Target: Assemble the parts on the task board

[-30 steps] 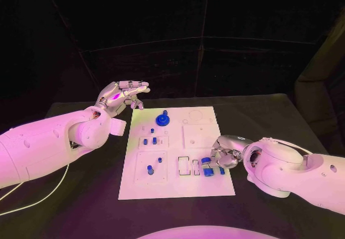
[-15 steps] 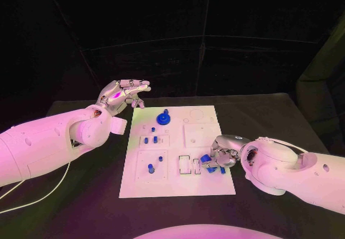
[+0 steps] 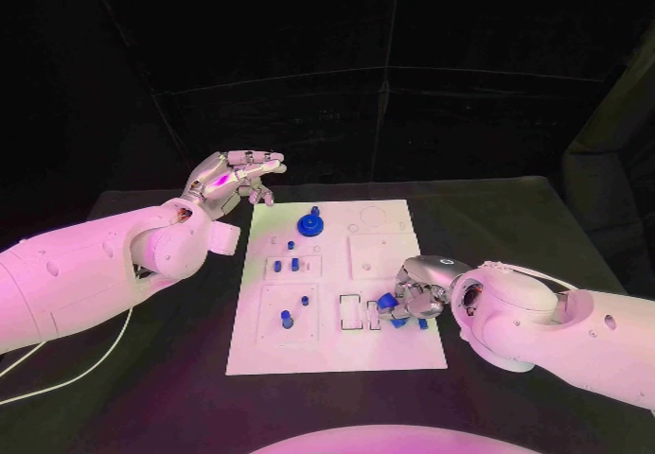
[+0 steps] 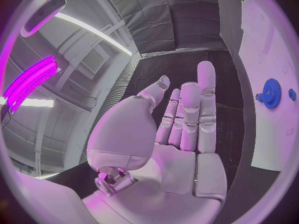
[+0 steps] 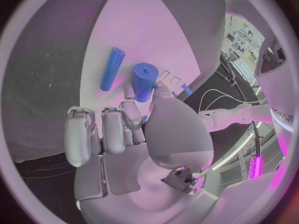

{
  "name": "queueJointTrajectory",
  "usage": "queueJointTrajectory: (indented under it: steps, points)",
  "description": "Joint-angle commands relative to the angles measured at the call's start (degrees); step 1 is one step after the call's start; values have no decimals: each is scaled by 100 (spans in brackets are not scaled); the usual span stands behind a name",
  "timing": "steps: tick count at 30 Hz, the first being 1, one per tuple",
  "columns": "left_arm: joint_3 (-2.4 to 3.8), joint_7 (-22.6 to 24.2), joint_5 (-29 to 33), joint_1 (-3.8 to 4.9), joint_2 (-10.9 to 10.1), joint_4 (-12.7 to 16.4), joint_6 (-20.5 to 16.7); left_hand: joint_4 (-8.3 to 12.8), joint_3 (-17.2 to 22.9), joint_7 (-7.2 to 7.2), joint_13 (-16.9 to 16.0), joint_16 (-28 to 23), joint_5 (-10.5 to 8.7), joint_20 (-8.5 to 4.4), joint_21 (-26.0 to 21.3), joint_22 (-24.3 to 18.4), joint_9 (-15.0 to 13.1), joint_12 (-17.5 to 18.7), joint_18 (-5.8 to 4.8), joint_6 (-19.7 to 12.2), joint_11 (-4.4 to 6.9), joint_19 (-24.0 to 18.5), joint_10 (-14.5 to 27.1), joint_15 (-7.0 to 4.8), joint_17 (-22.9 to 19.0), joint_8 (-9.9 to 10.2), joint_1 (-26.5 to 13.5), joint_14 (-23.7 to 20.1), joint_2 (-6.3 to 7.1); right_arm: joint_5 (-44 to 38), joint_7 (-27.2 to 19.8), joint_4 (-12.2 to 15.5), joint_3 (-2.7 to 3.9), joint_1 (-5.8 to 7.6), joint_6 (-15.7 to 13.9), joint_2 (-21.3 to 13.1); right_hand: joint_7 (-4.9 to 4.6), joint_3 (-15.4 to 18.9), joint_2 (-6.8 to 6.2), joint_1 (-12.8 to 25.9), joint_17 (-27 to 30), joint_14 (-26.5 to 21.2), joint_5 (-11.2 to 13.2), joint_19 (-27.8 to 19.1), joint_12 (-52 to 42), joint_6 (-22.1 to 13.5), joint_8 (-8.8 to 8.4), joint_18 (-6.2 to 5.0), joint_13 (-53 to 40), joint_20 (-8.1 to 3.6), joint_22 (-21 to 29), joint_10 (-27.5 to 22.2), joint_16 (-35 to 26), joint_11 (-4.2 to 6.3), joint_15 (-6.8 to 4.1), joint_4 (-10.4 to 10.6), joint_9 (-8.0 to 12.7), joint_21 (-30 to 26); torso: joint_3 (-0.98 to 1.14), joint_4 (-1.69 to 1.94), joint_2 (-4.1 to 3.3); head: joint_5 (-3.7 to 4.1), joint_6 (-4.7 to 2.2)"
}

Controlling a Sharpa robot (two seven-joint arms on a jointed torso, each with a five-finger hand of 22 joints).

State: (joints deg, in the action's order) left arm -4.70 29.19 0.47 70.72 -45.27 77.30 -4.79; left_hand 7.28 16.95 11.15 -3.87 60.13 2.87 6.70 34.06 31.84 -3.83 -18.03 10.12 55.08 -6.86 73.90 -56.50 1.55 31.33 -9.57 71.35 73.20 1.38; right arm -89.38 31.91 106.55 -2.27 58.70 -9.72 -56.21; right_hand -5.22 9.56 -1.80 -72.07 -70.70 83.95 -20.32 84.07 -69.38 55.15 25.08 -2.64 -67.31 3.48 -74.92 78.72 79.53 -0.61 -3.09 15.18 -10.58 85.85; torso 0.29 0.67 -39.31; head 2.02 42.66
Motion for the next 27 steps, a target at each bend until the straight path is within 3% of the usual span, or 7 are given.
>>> queueJointTrajectory:
  steps: [1, 5, 6, 9, 19, 27]
  points:
    - [3, -5, -1, 9, -2, 6, 94, 6, -38, 0, -10, 32, -8, 14, -23, -6, -5, -38, 26, -17, -6, 30, 39, -6, -8, 7, 24, -47, -55, -107, 173, -40, -62, -70, 182, -4, 27, 41, 43, -74, -11, 256, -145, 187, 46, 24, -7, 106, -20, -40, -965, 17, 36, 17, -30, 22, -2, 24, 3, -10, 3, -3, 2]
    - [2, -6, -1, 9, 0, 5, 100, 10, -47, 1, -10, 33, -8, 15, -26, -10, -4, -45, 26, -22, -7, 31, 47, -6, -12, 7, 27, -51, -55, -112, 207, 20, -62, -72, 32, -35, 41, 58, 102, -127, -25, 259, -420, 191, 54, 56, 3, 108, -49, -47, -973, 32, 37, 30, -40, 50, -23, 28, -1, 0, 0, 6, -8]
    - [2, -8, -1, 9, 2, 1, 100, 10, -47, 1, -10, 33, -8, 15, -26, -10, -4, -45, 26, -22, -7, 31, 47, -6, -12, 7, 27, -51, -55, -85, 213, 71, -61, -72, -93, -66, 56, 26, 182, -179, -40, 262, -564, 199, 48, 93, 16, 111, -70, -53, -984, 47, 42, 43, -50, 57, -38, 36, 1, 0, 3, -7, -14]
    - [1, -10, -1, 9, 8, -2, 99, 10, -47, 1, -10, 33, -8, 15, -26, -10, -4, -45, 26, -22, -7, 31, 47, -6, -12, 7, 27, -51, -55, -31, 201, 189, -59, -70, -339, -129, 75, 10, 236, -242, -68, 267, -744, 211, 55, 135, 25, 115, -88, -66, -1001, 60, 53, 61, -64, 64, -63, 47, -3, 6, 5, -8, -27]
    - [-2, -18, -1, 9, 38, -14, 100, 10, -47, 1, -10, 33, -8, 15, -26, -10, -4, -45, 26, -22, -7, 31, 47, -6, -12, 7, 27, -51, -55, 295, 20, 460, -54, -64, -1128, -191, 99, 74, 284, -143, -113, 275, -781, 253, 48, 220, 16, 131, -128, -82, -1057, 103, 71, 81, -80, 141, -99, 87, -5, 16, -3, -20, -53]
    - [-4, -30, -1, 9, 53, -14, 112, 10, -47, 1, -10, 33, -8, 15, -26, -10, -4, -45, 26, -22, -7, 31, 47, -6, -12, 7, 27, -51, -55, 387, 4, 442, -53, -64, -1092, -22, 128, 162, 331, 3, -124, 276, -722, 259, 86, 315, -19, 134, -130, -99, -1067, 128, 70, 103, -98, 149, -134, 93, -2, -3, 2, -45, -48]
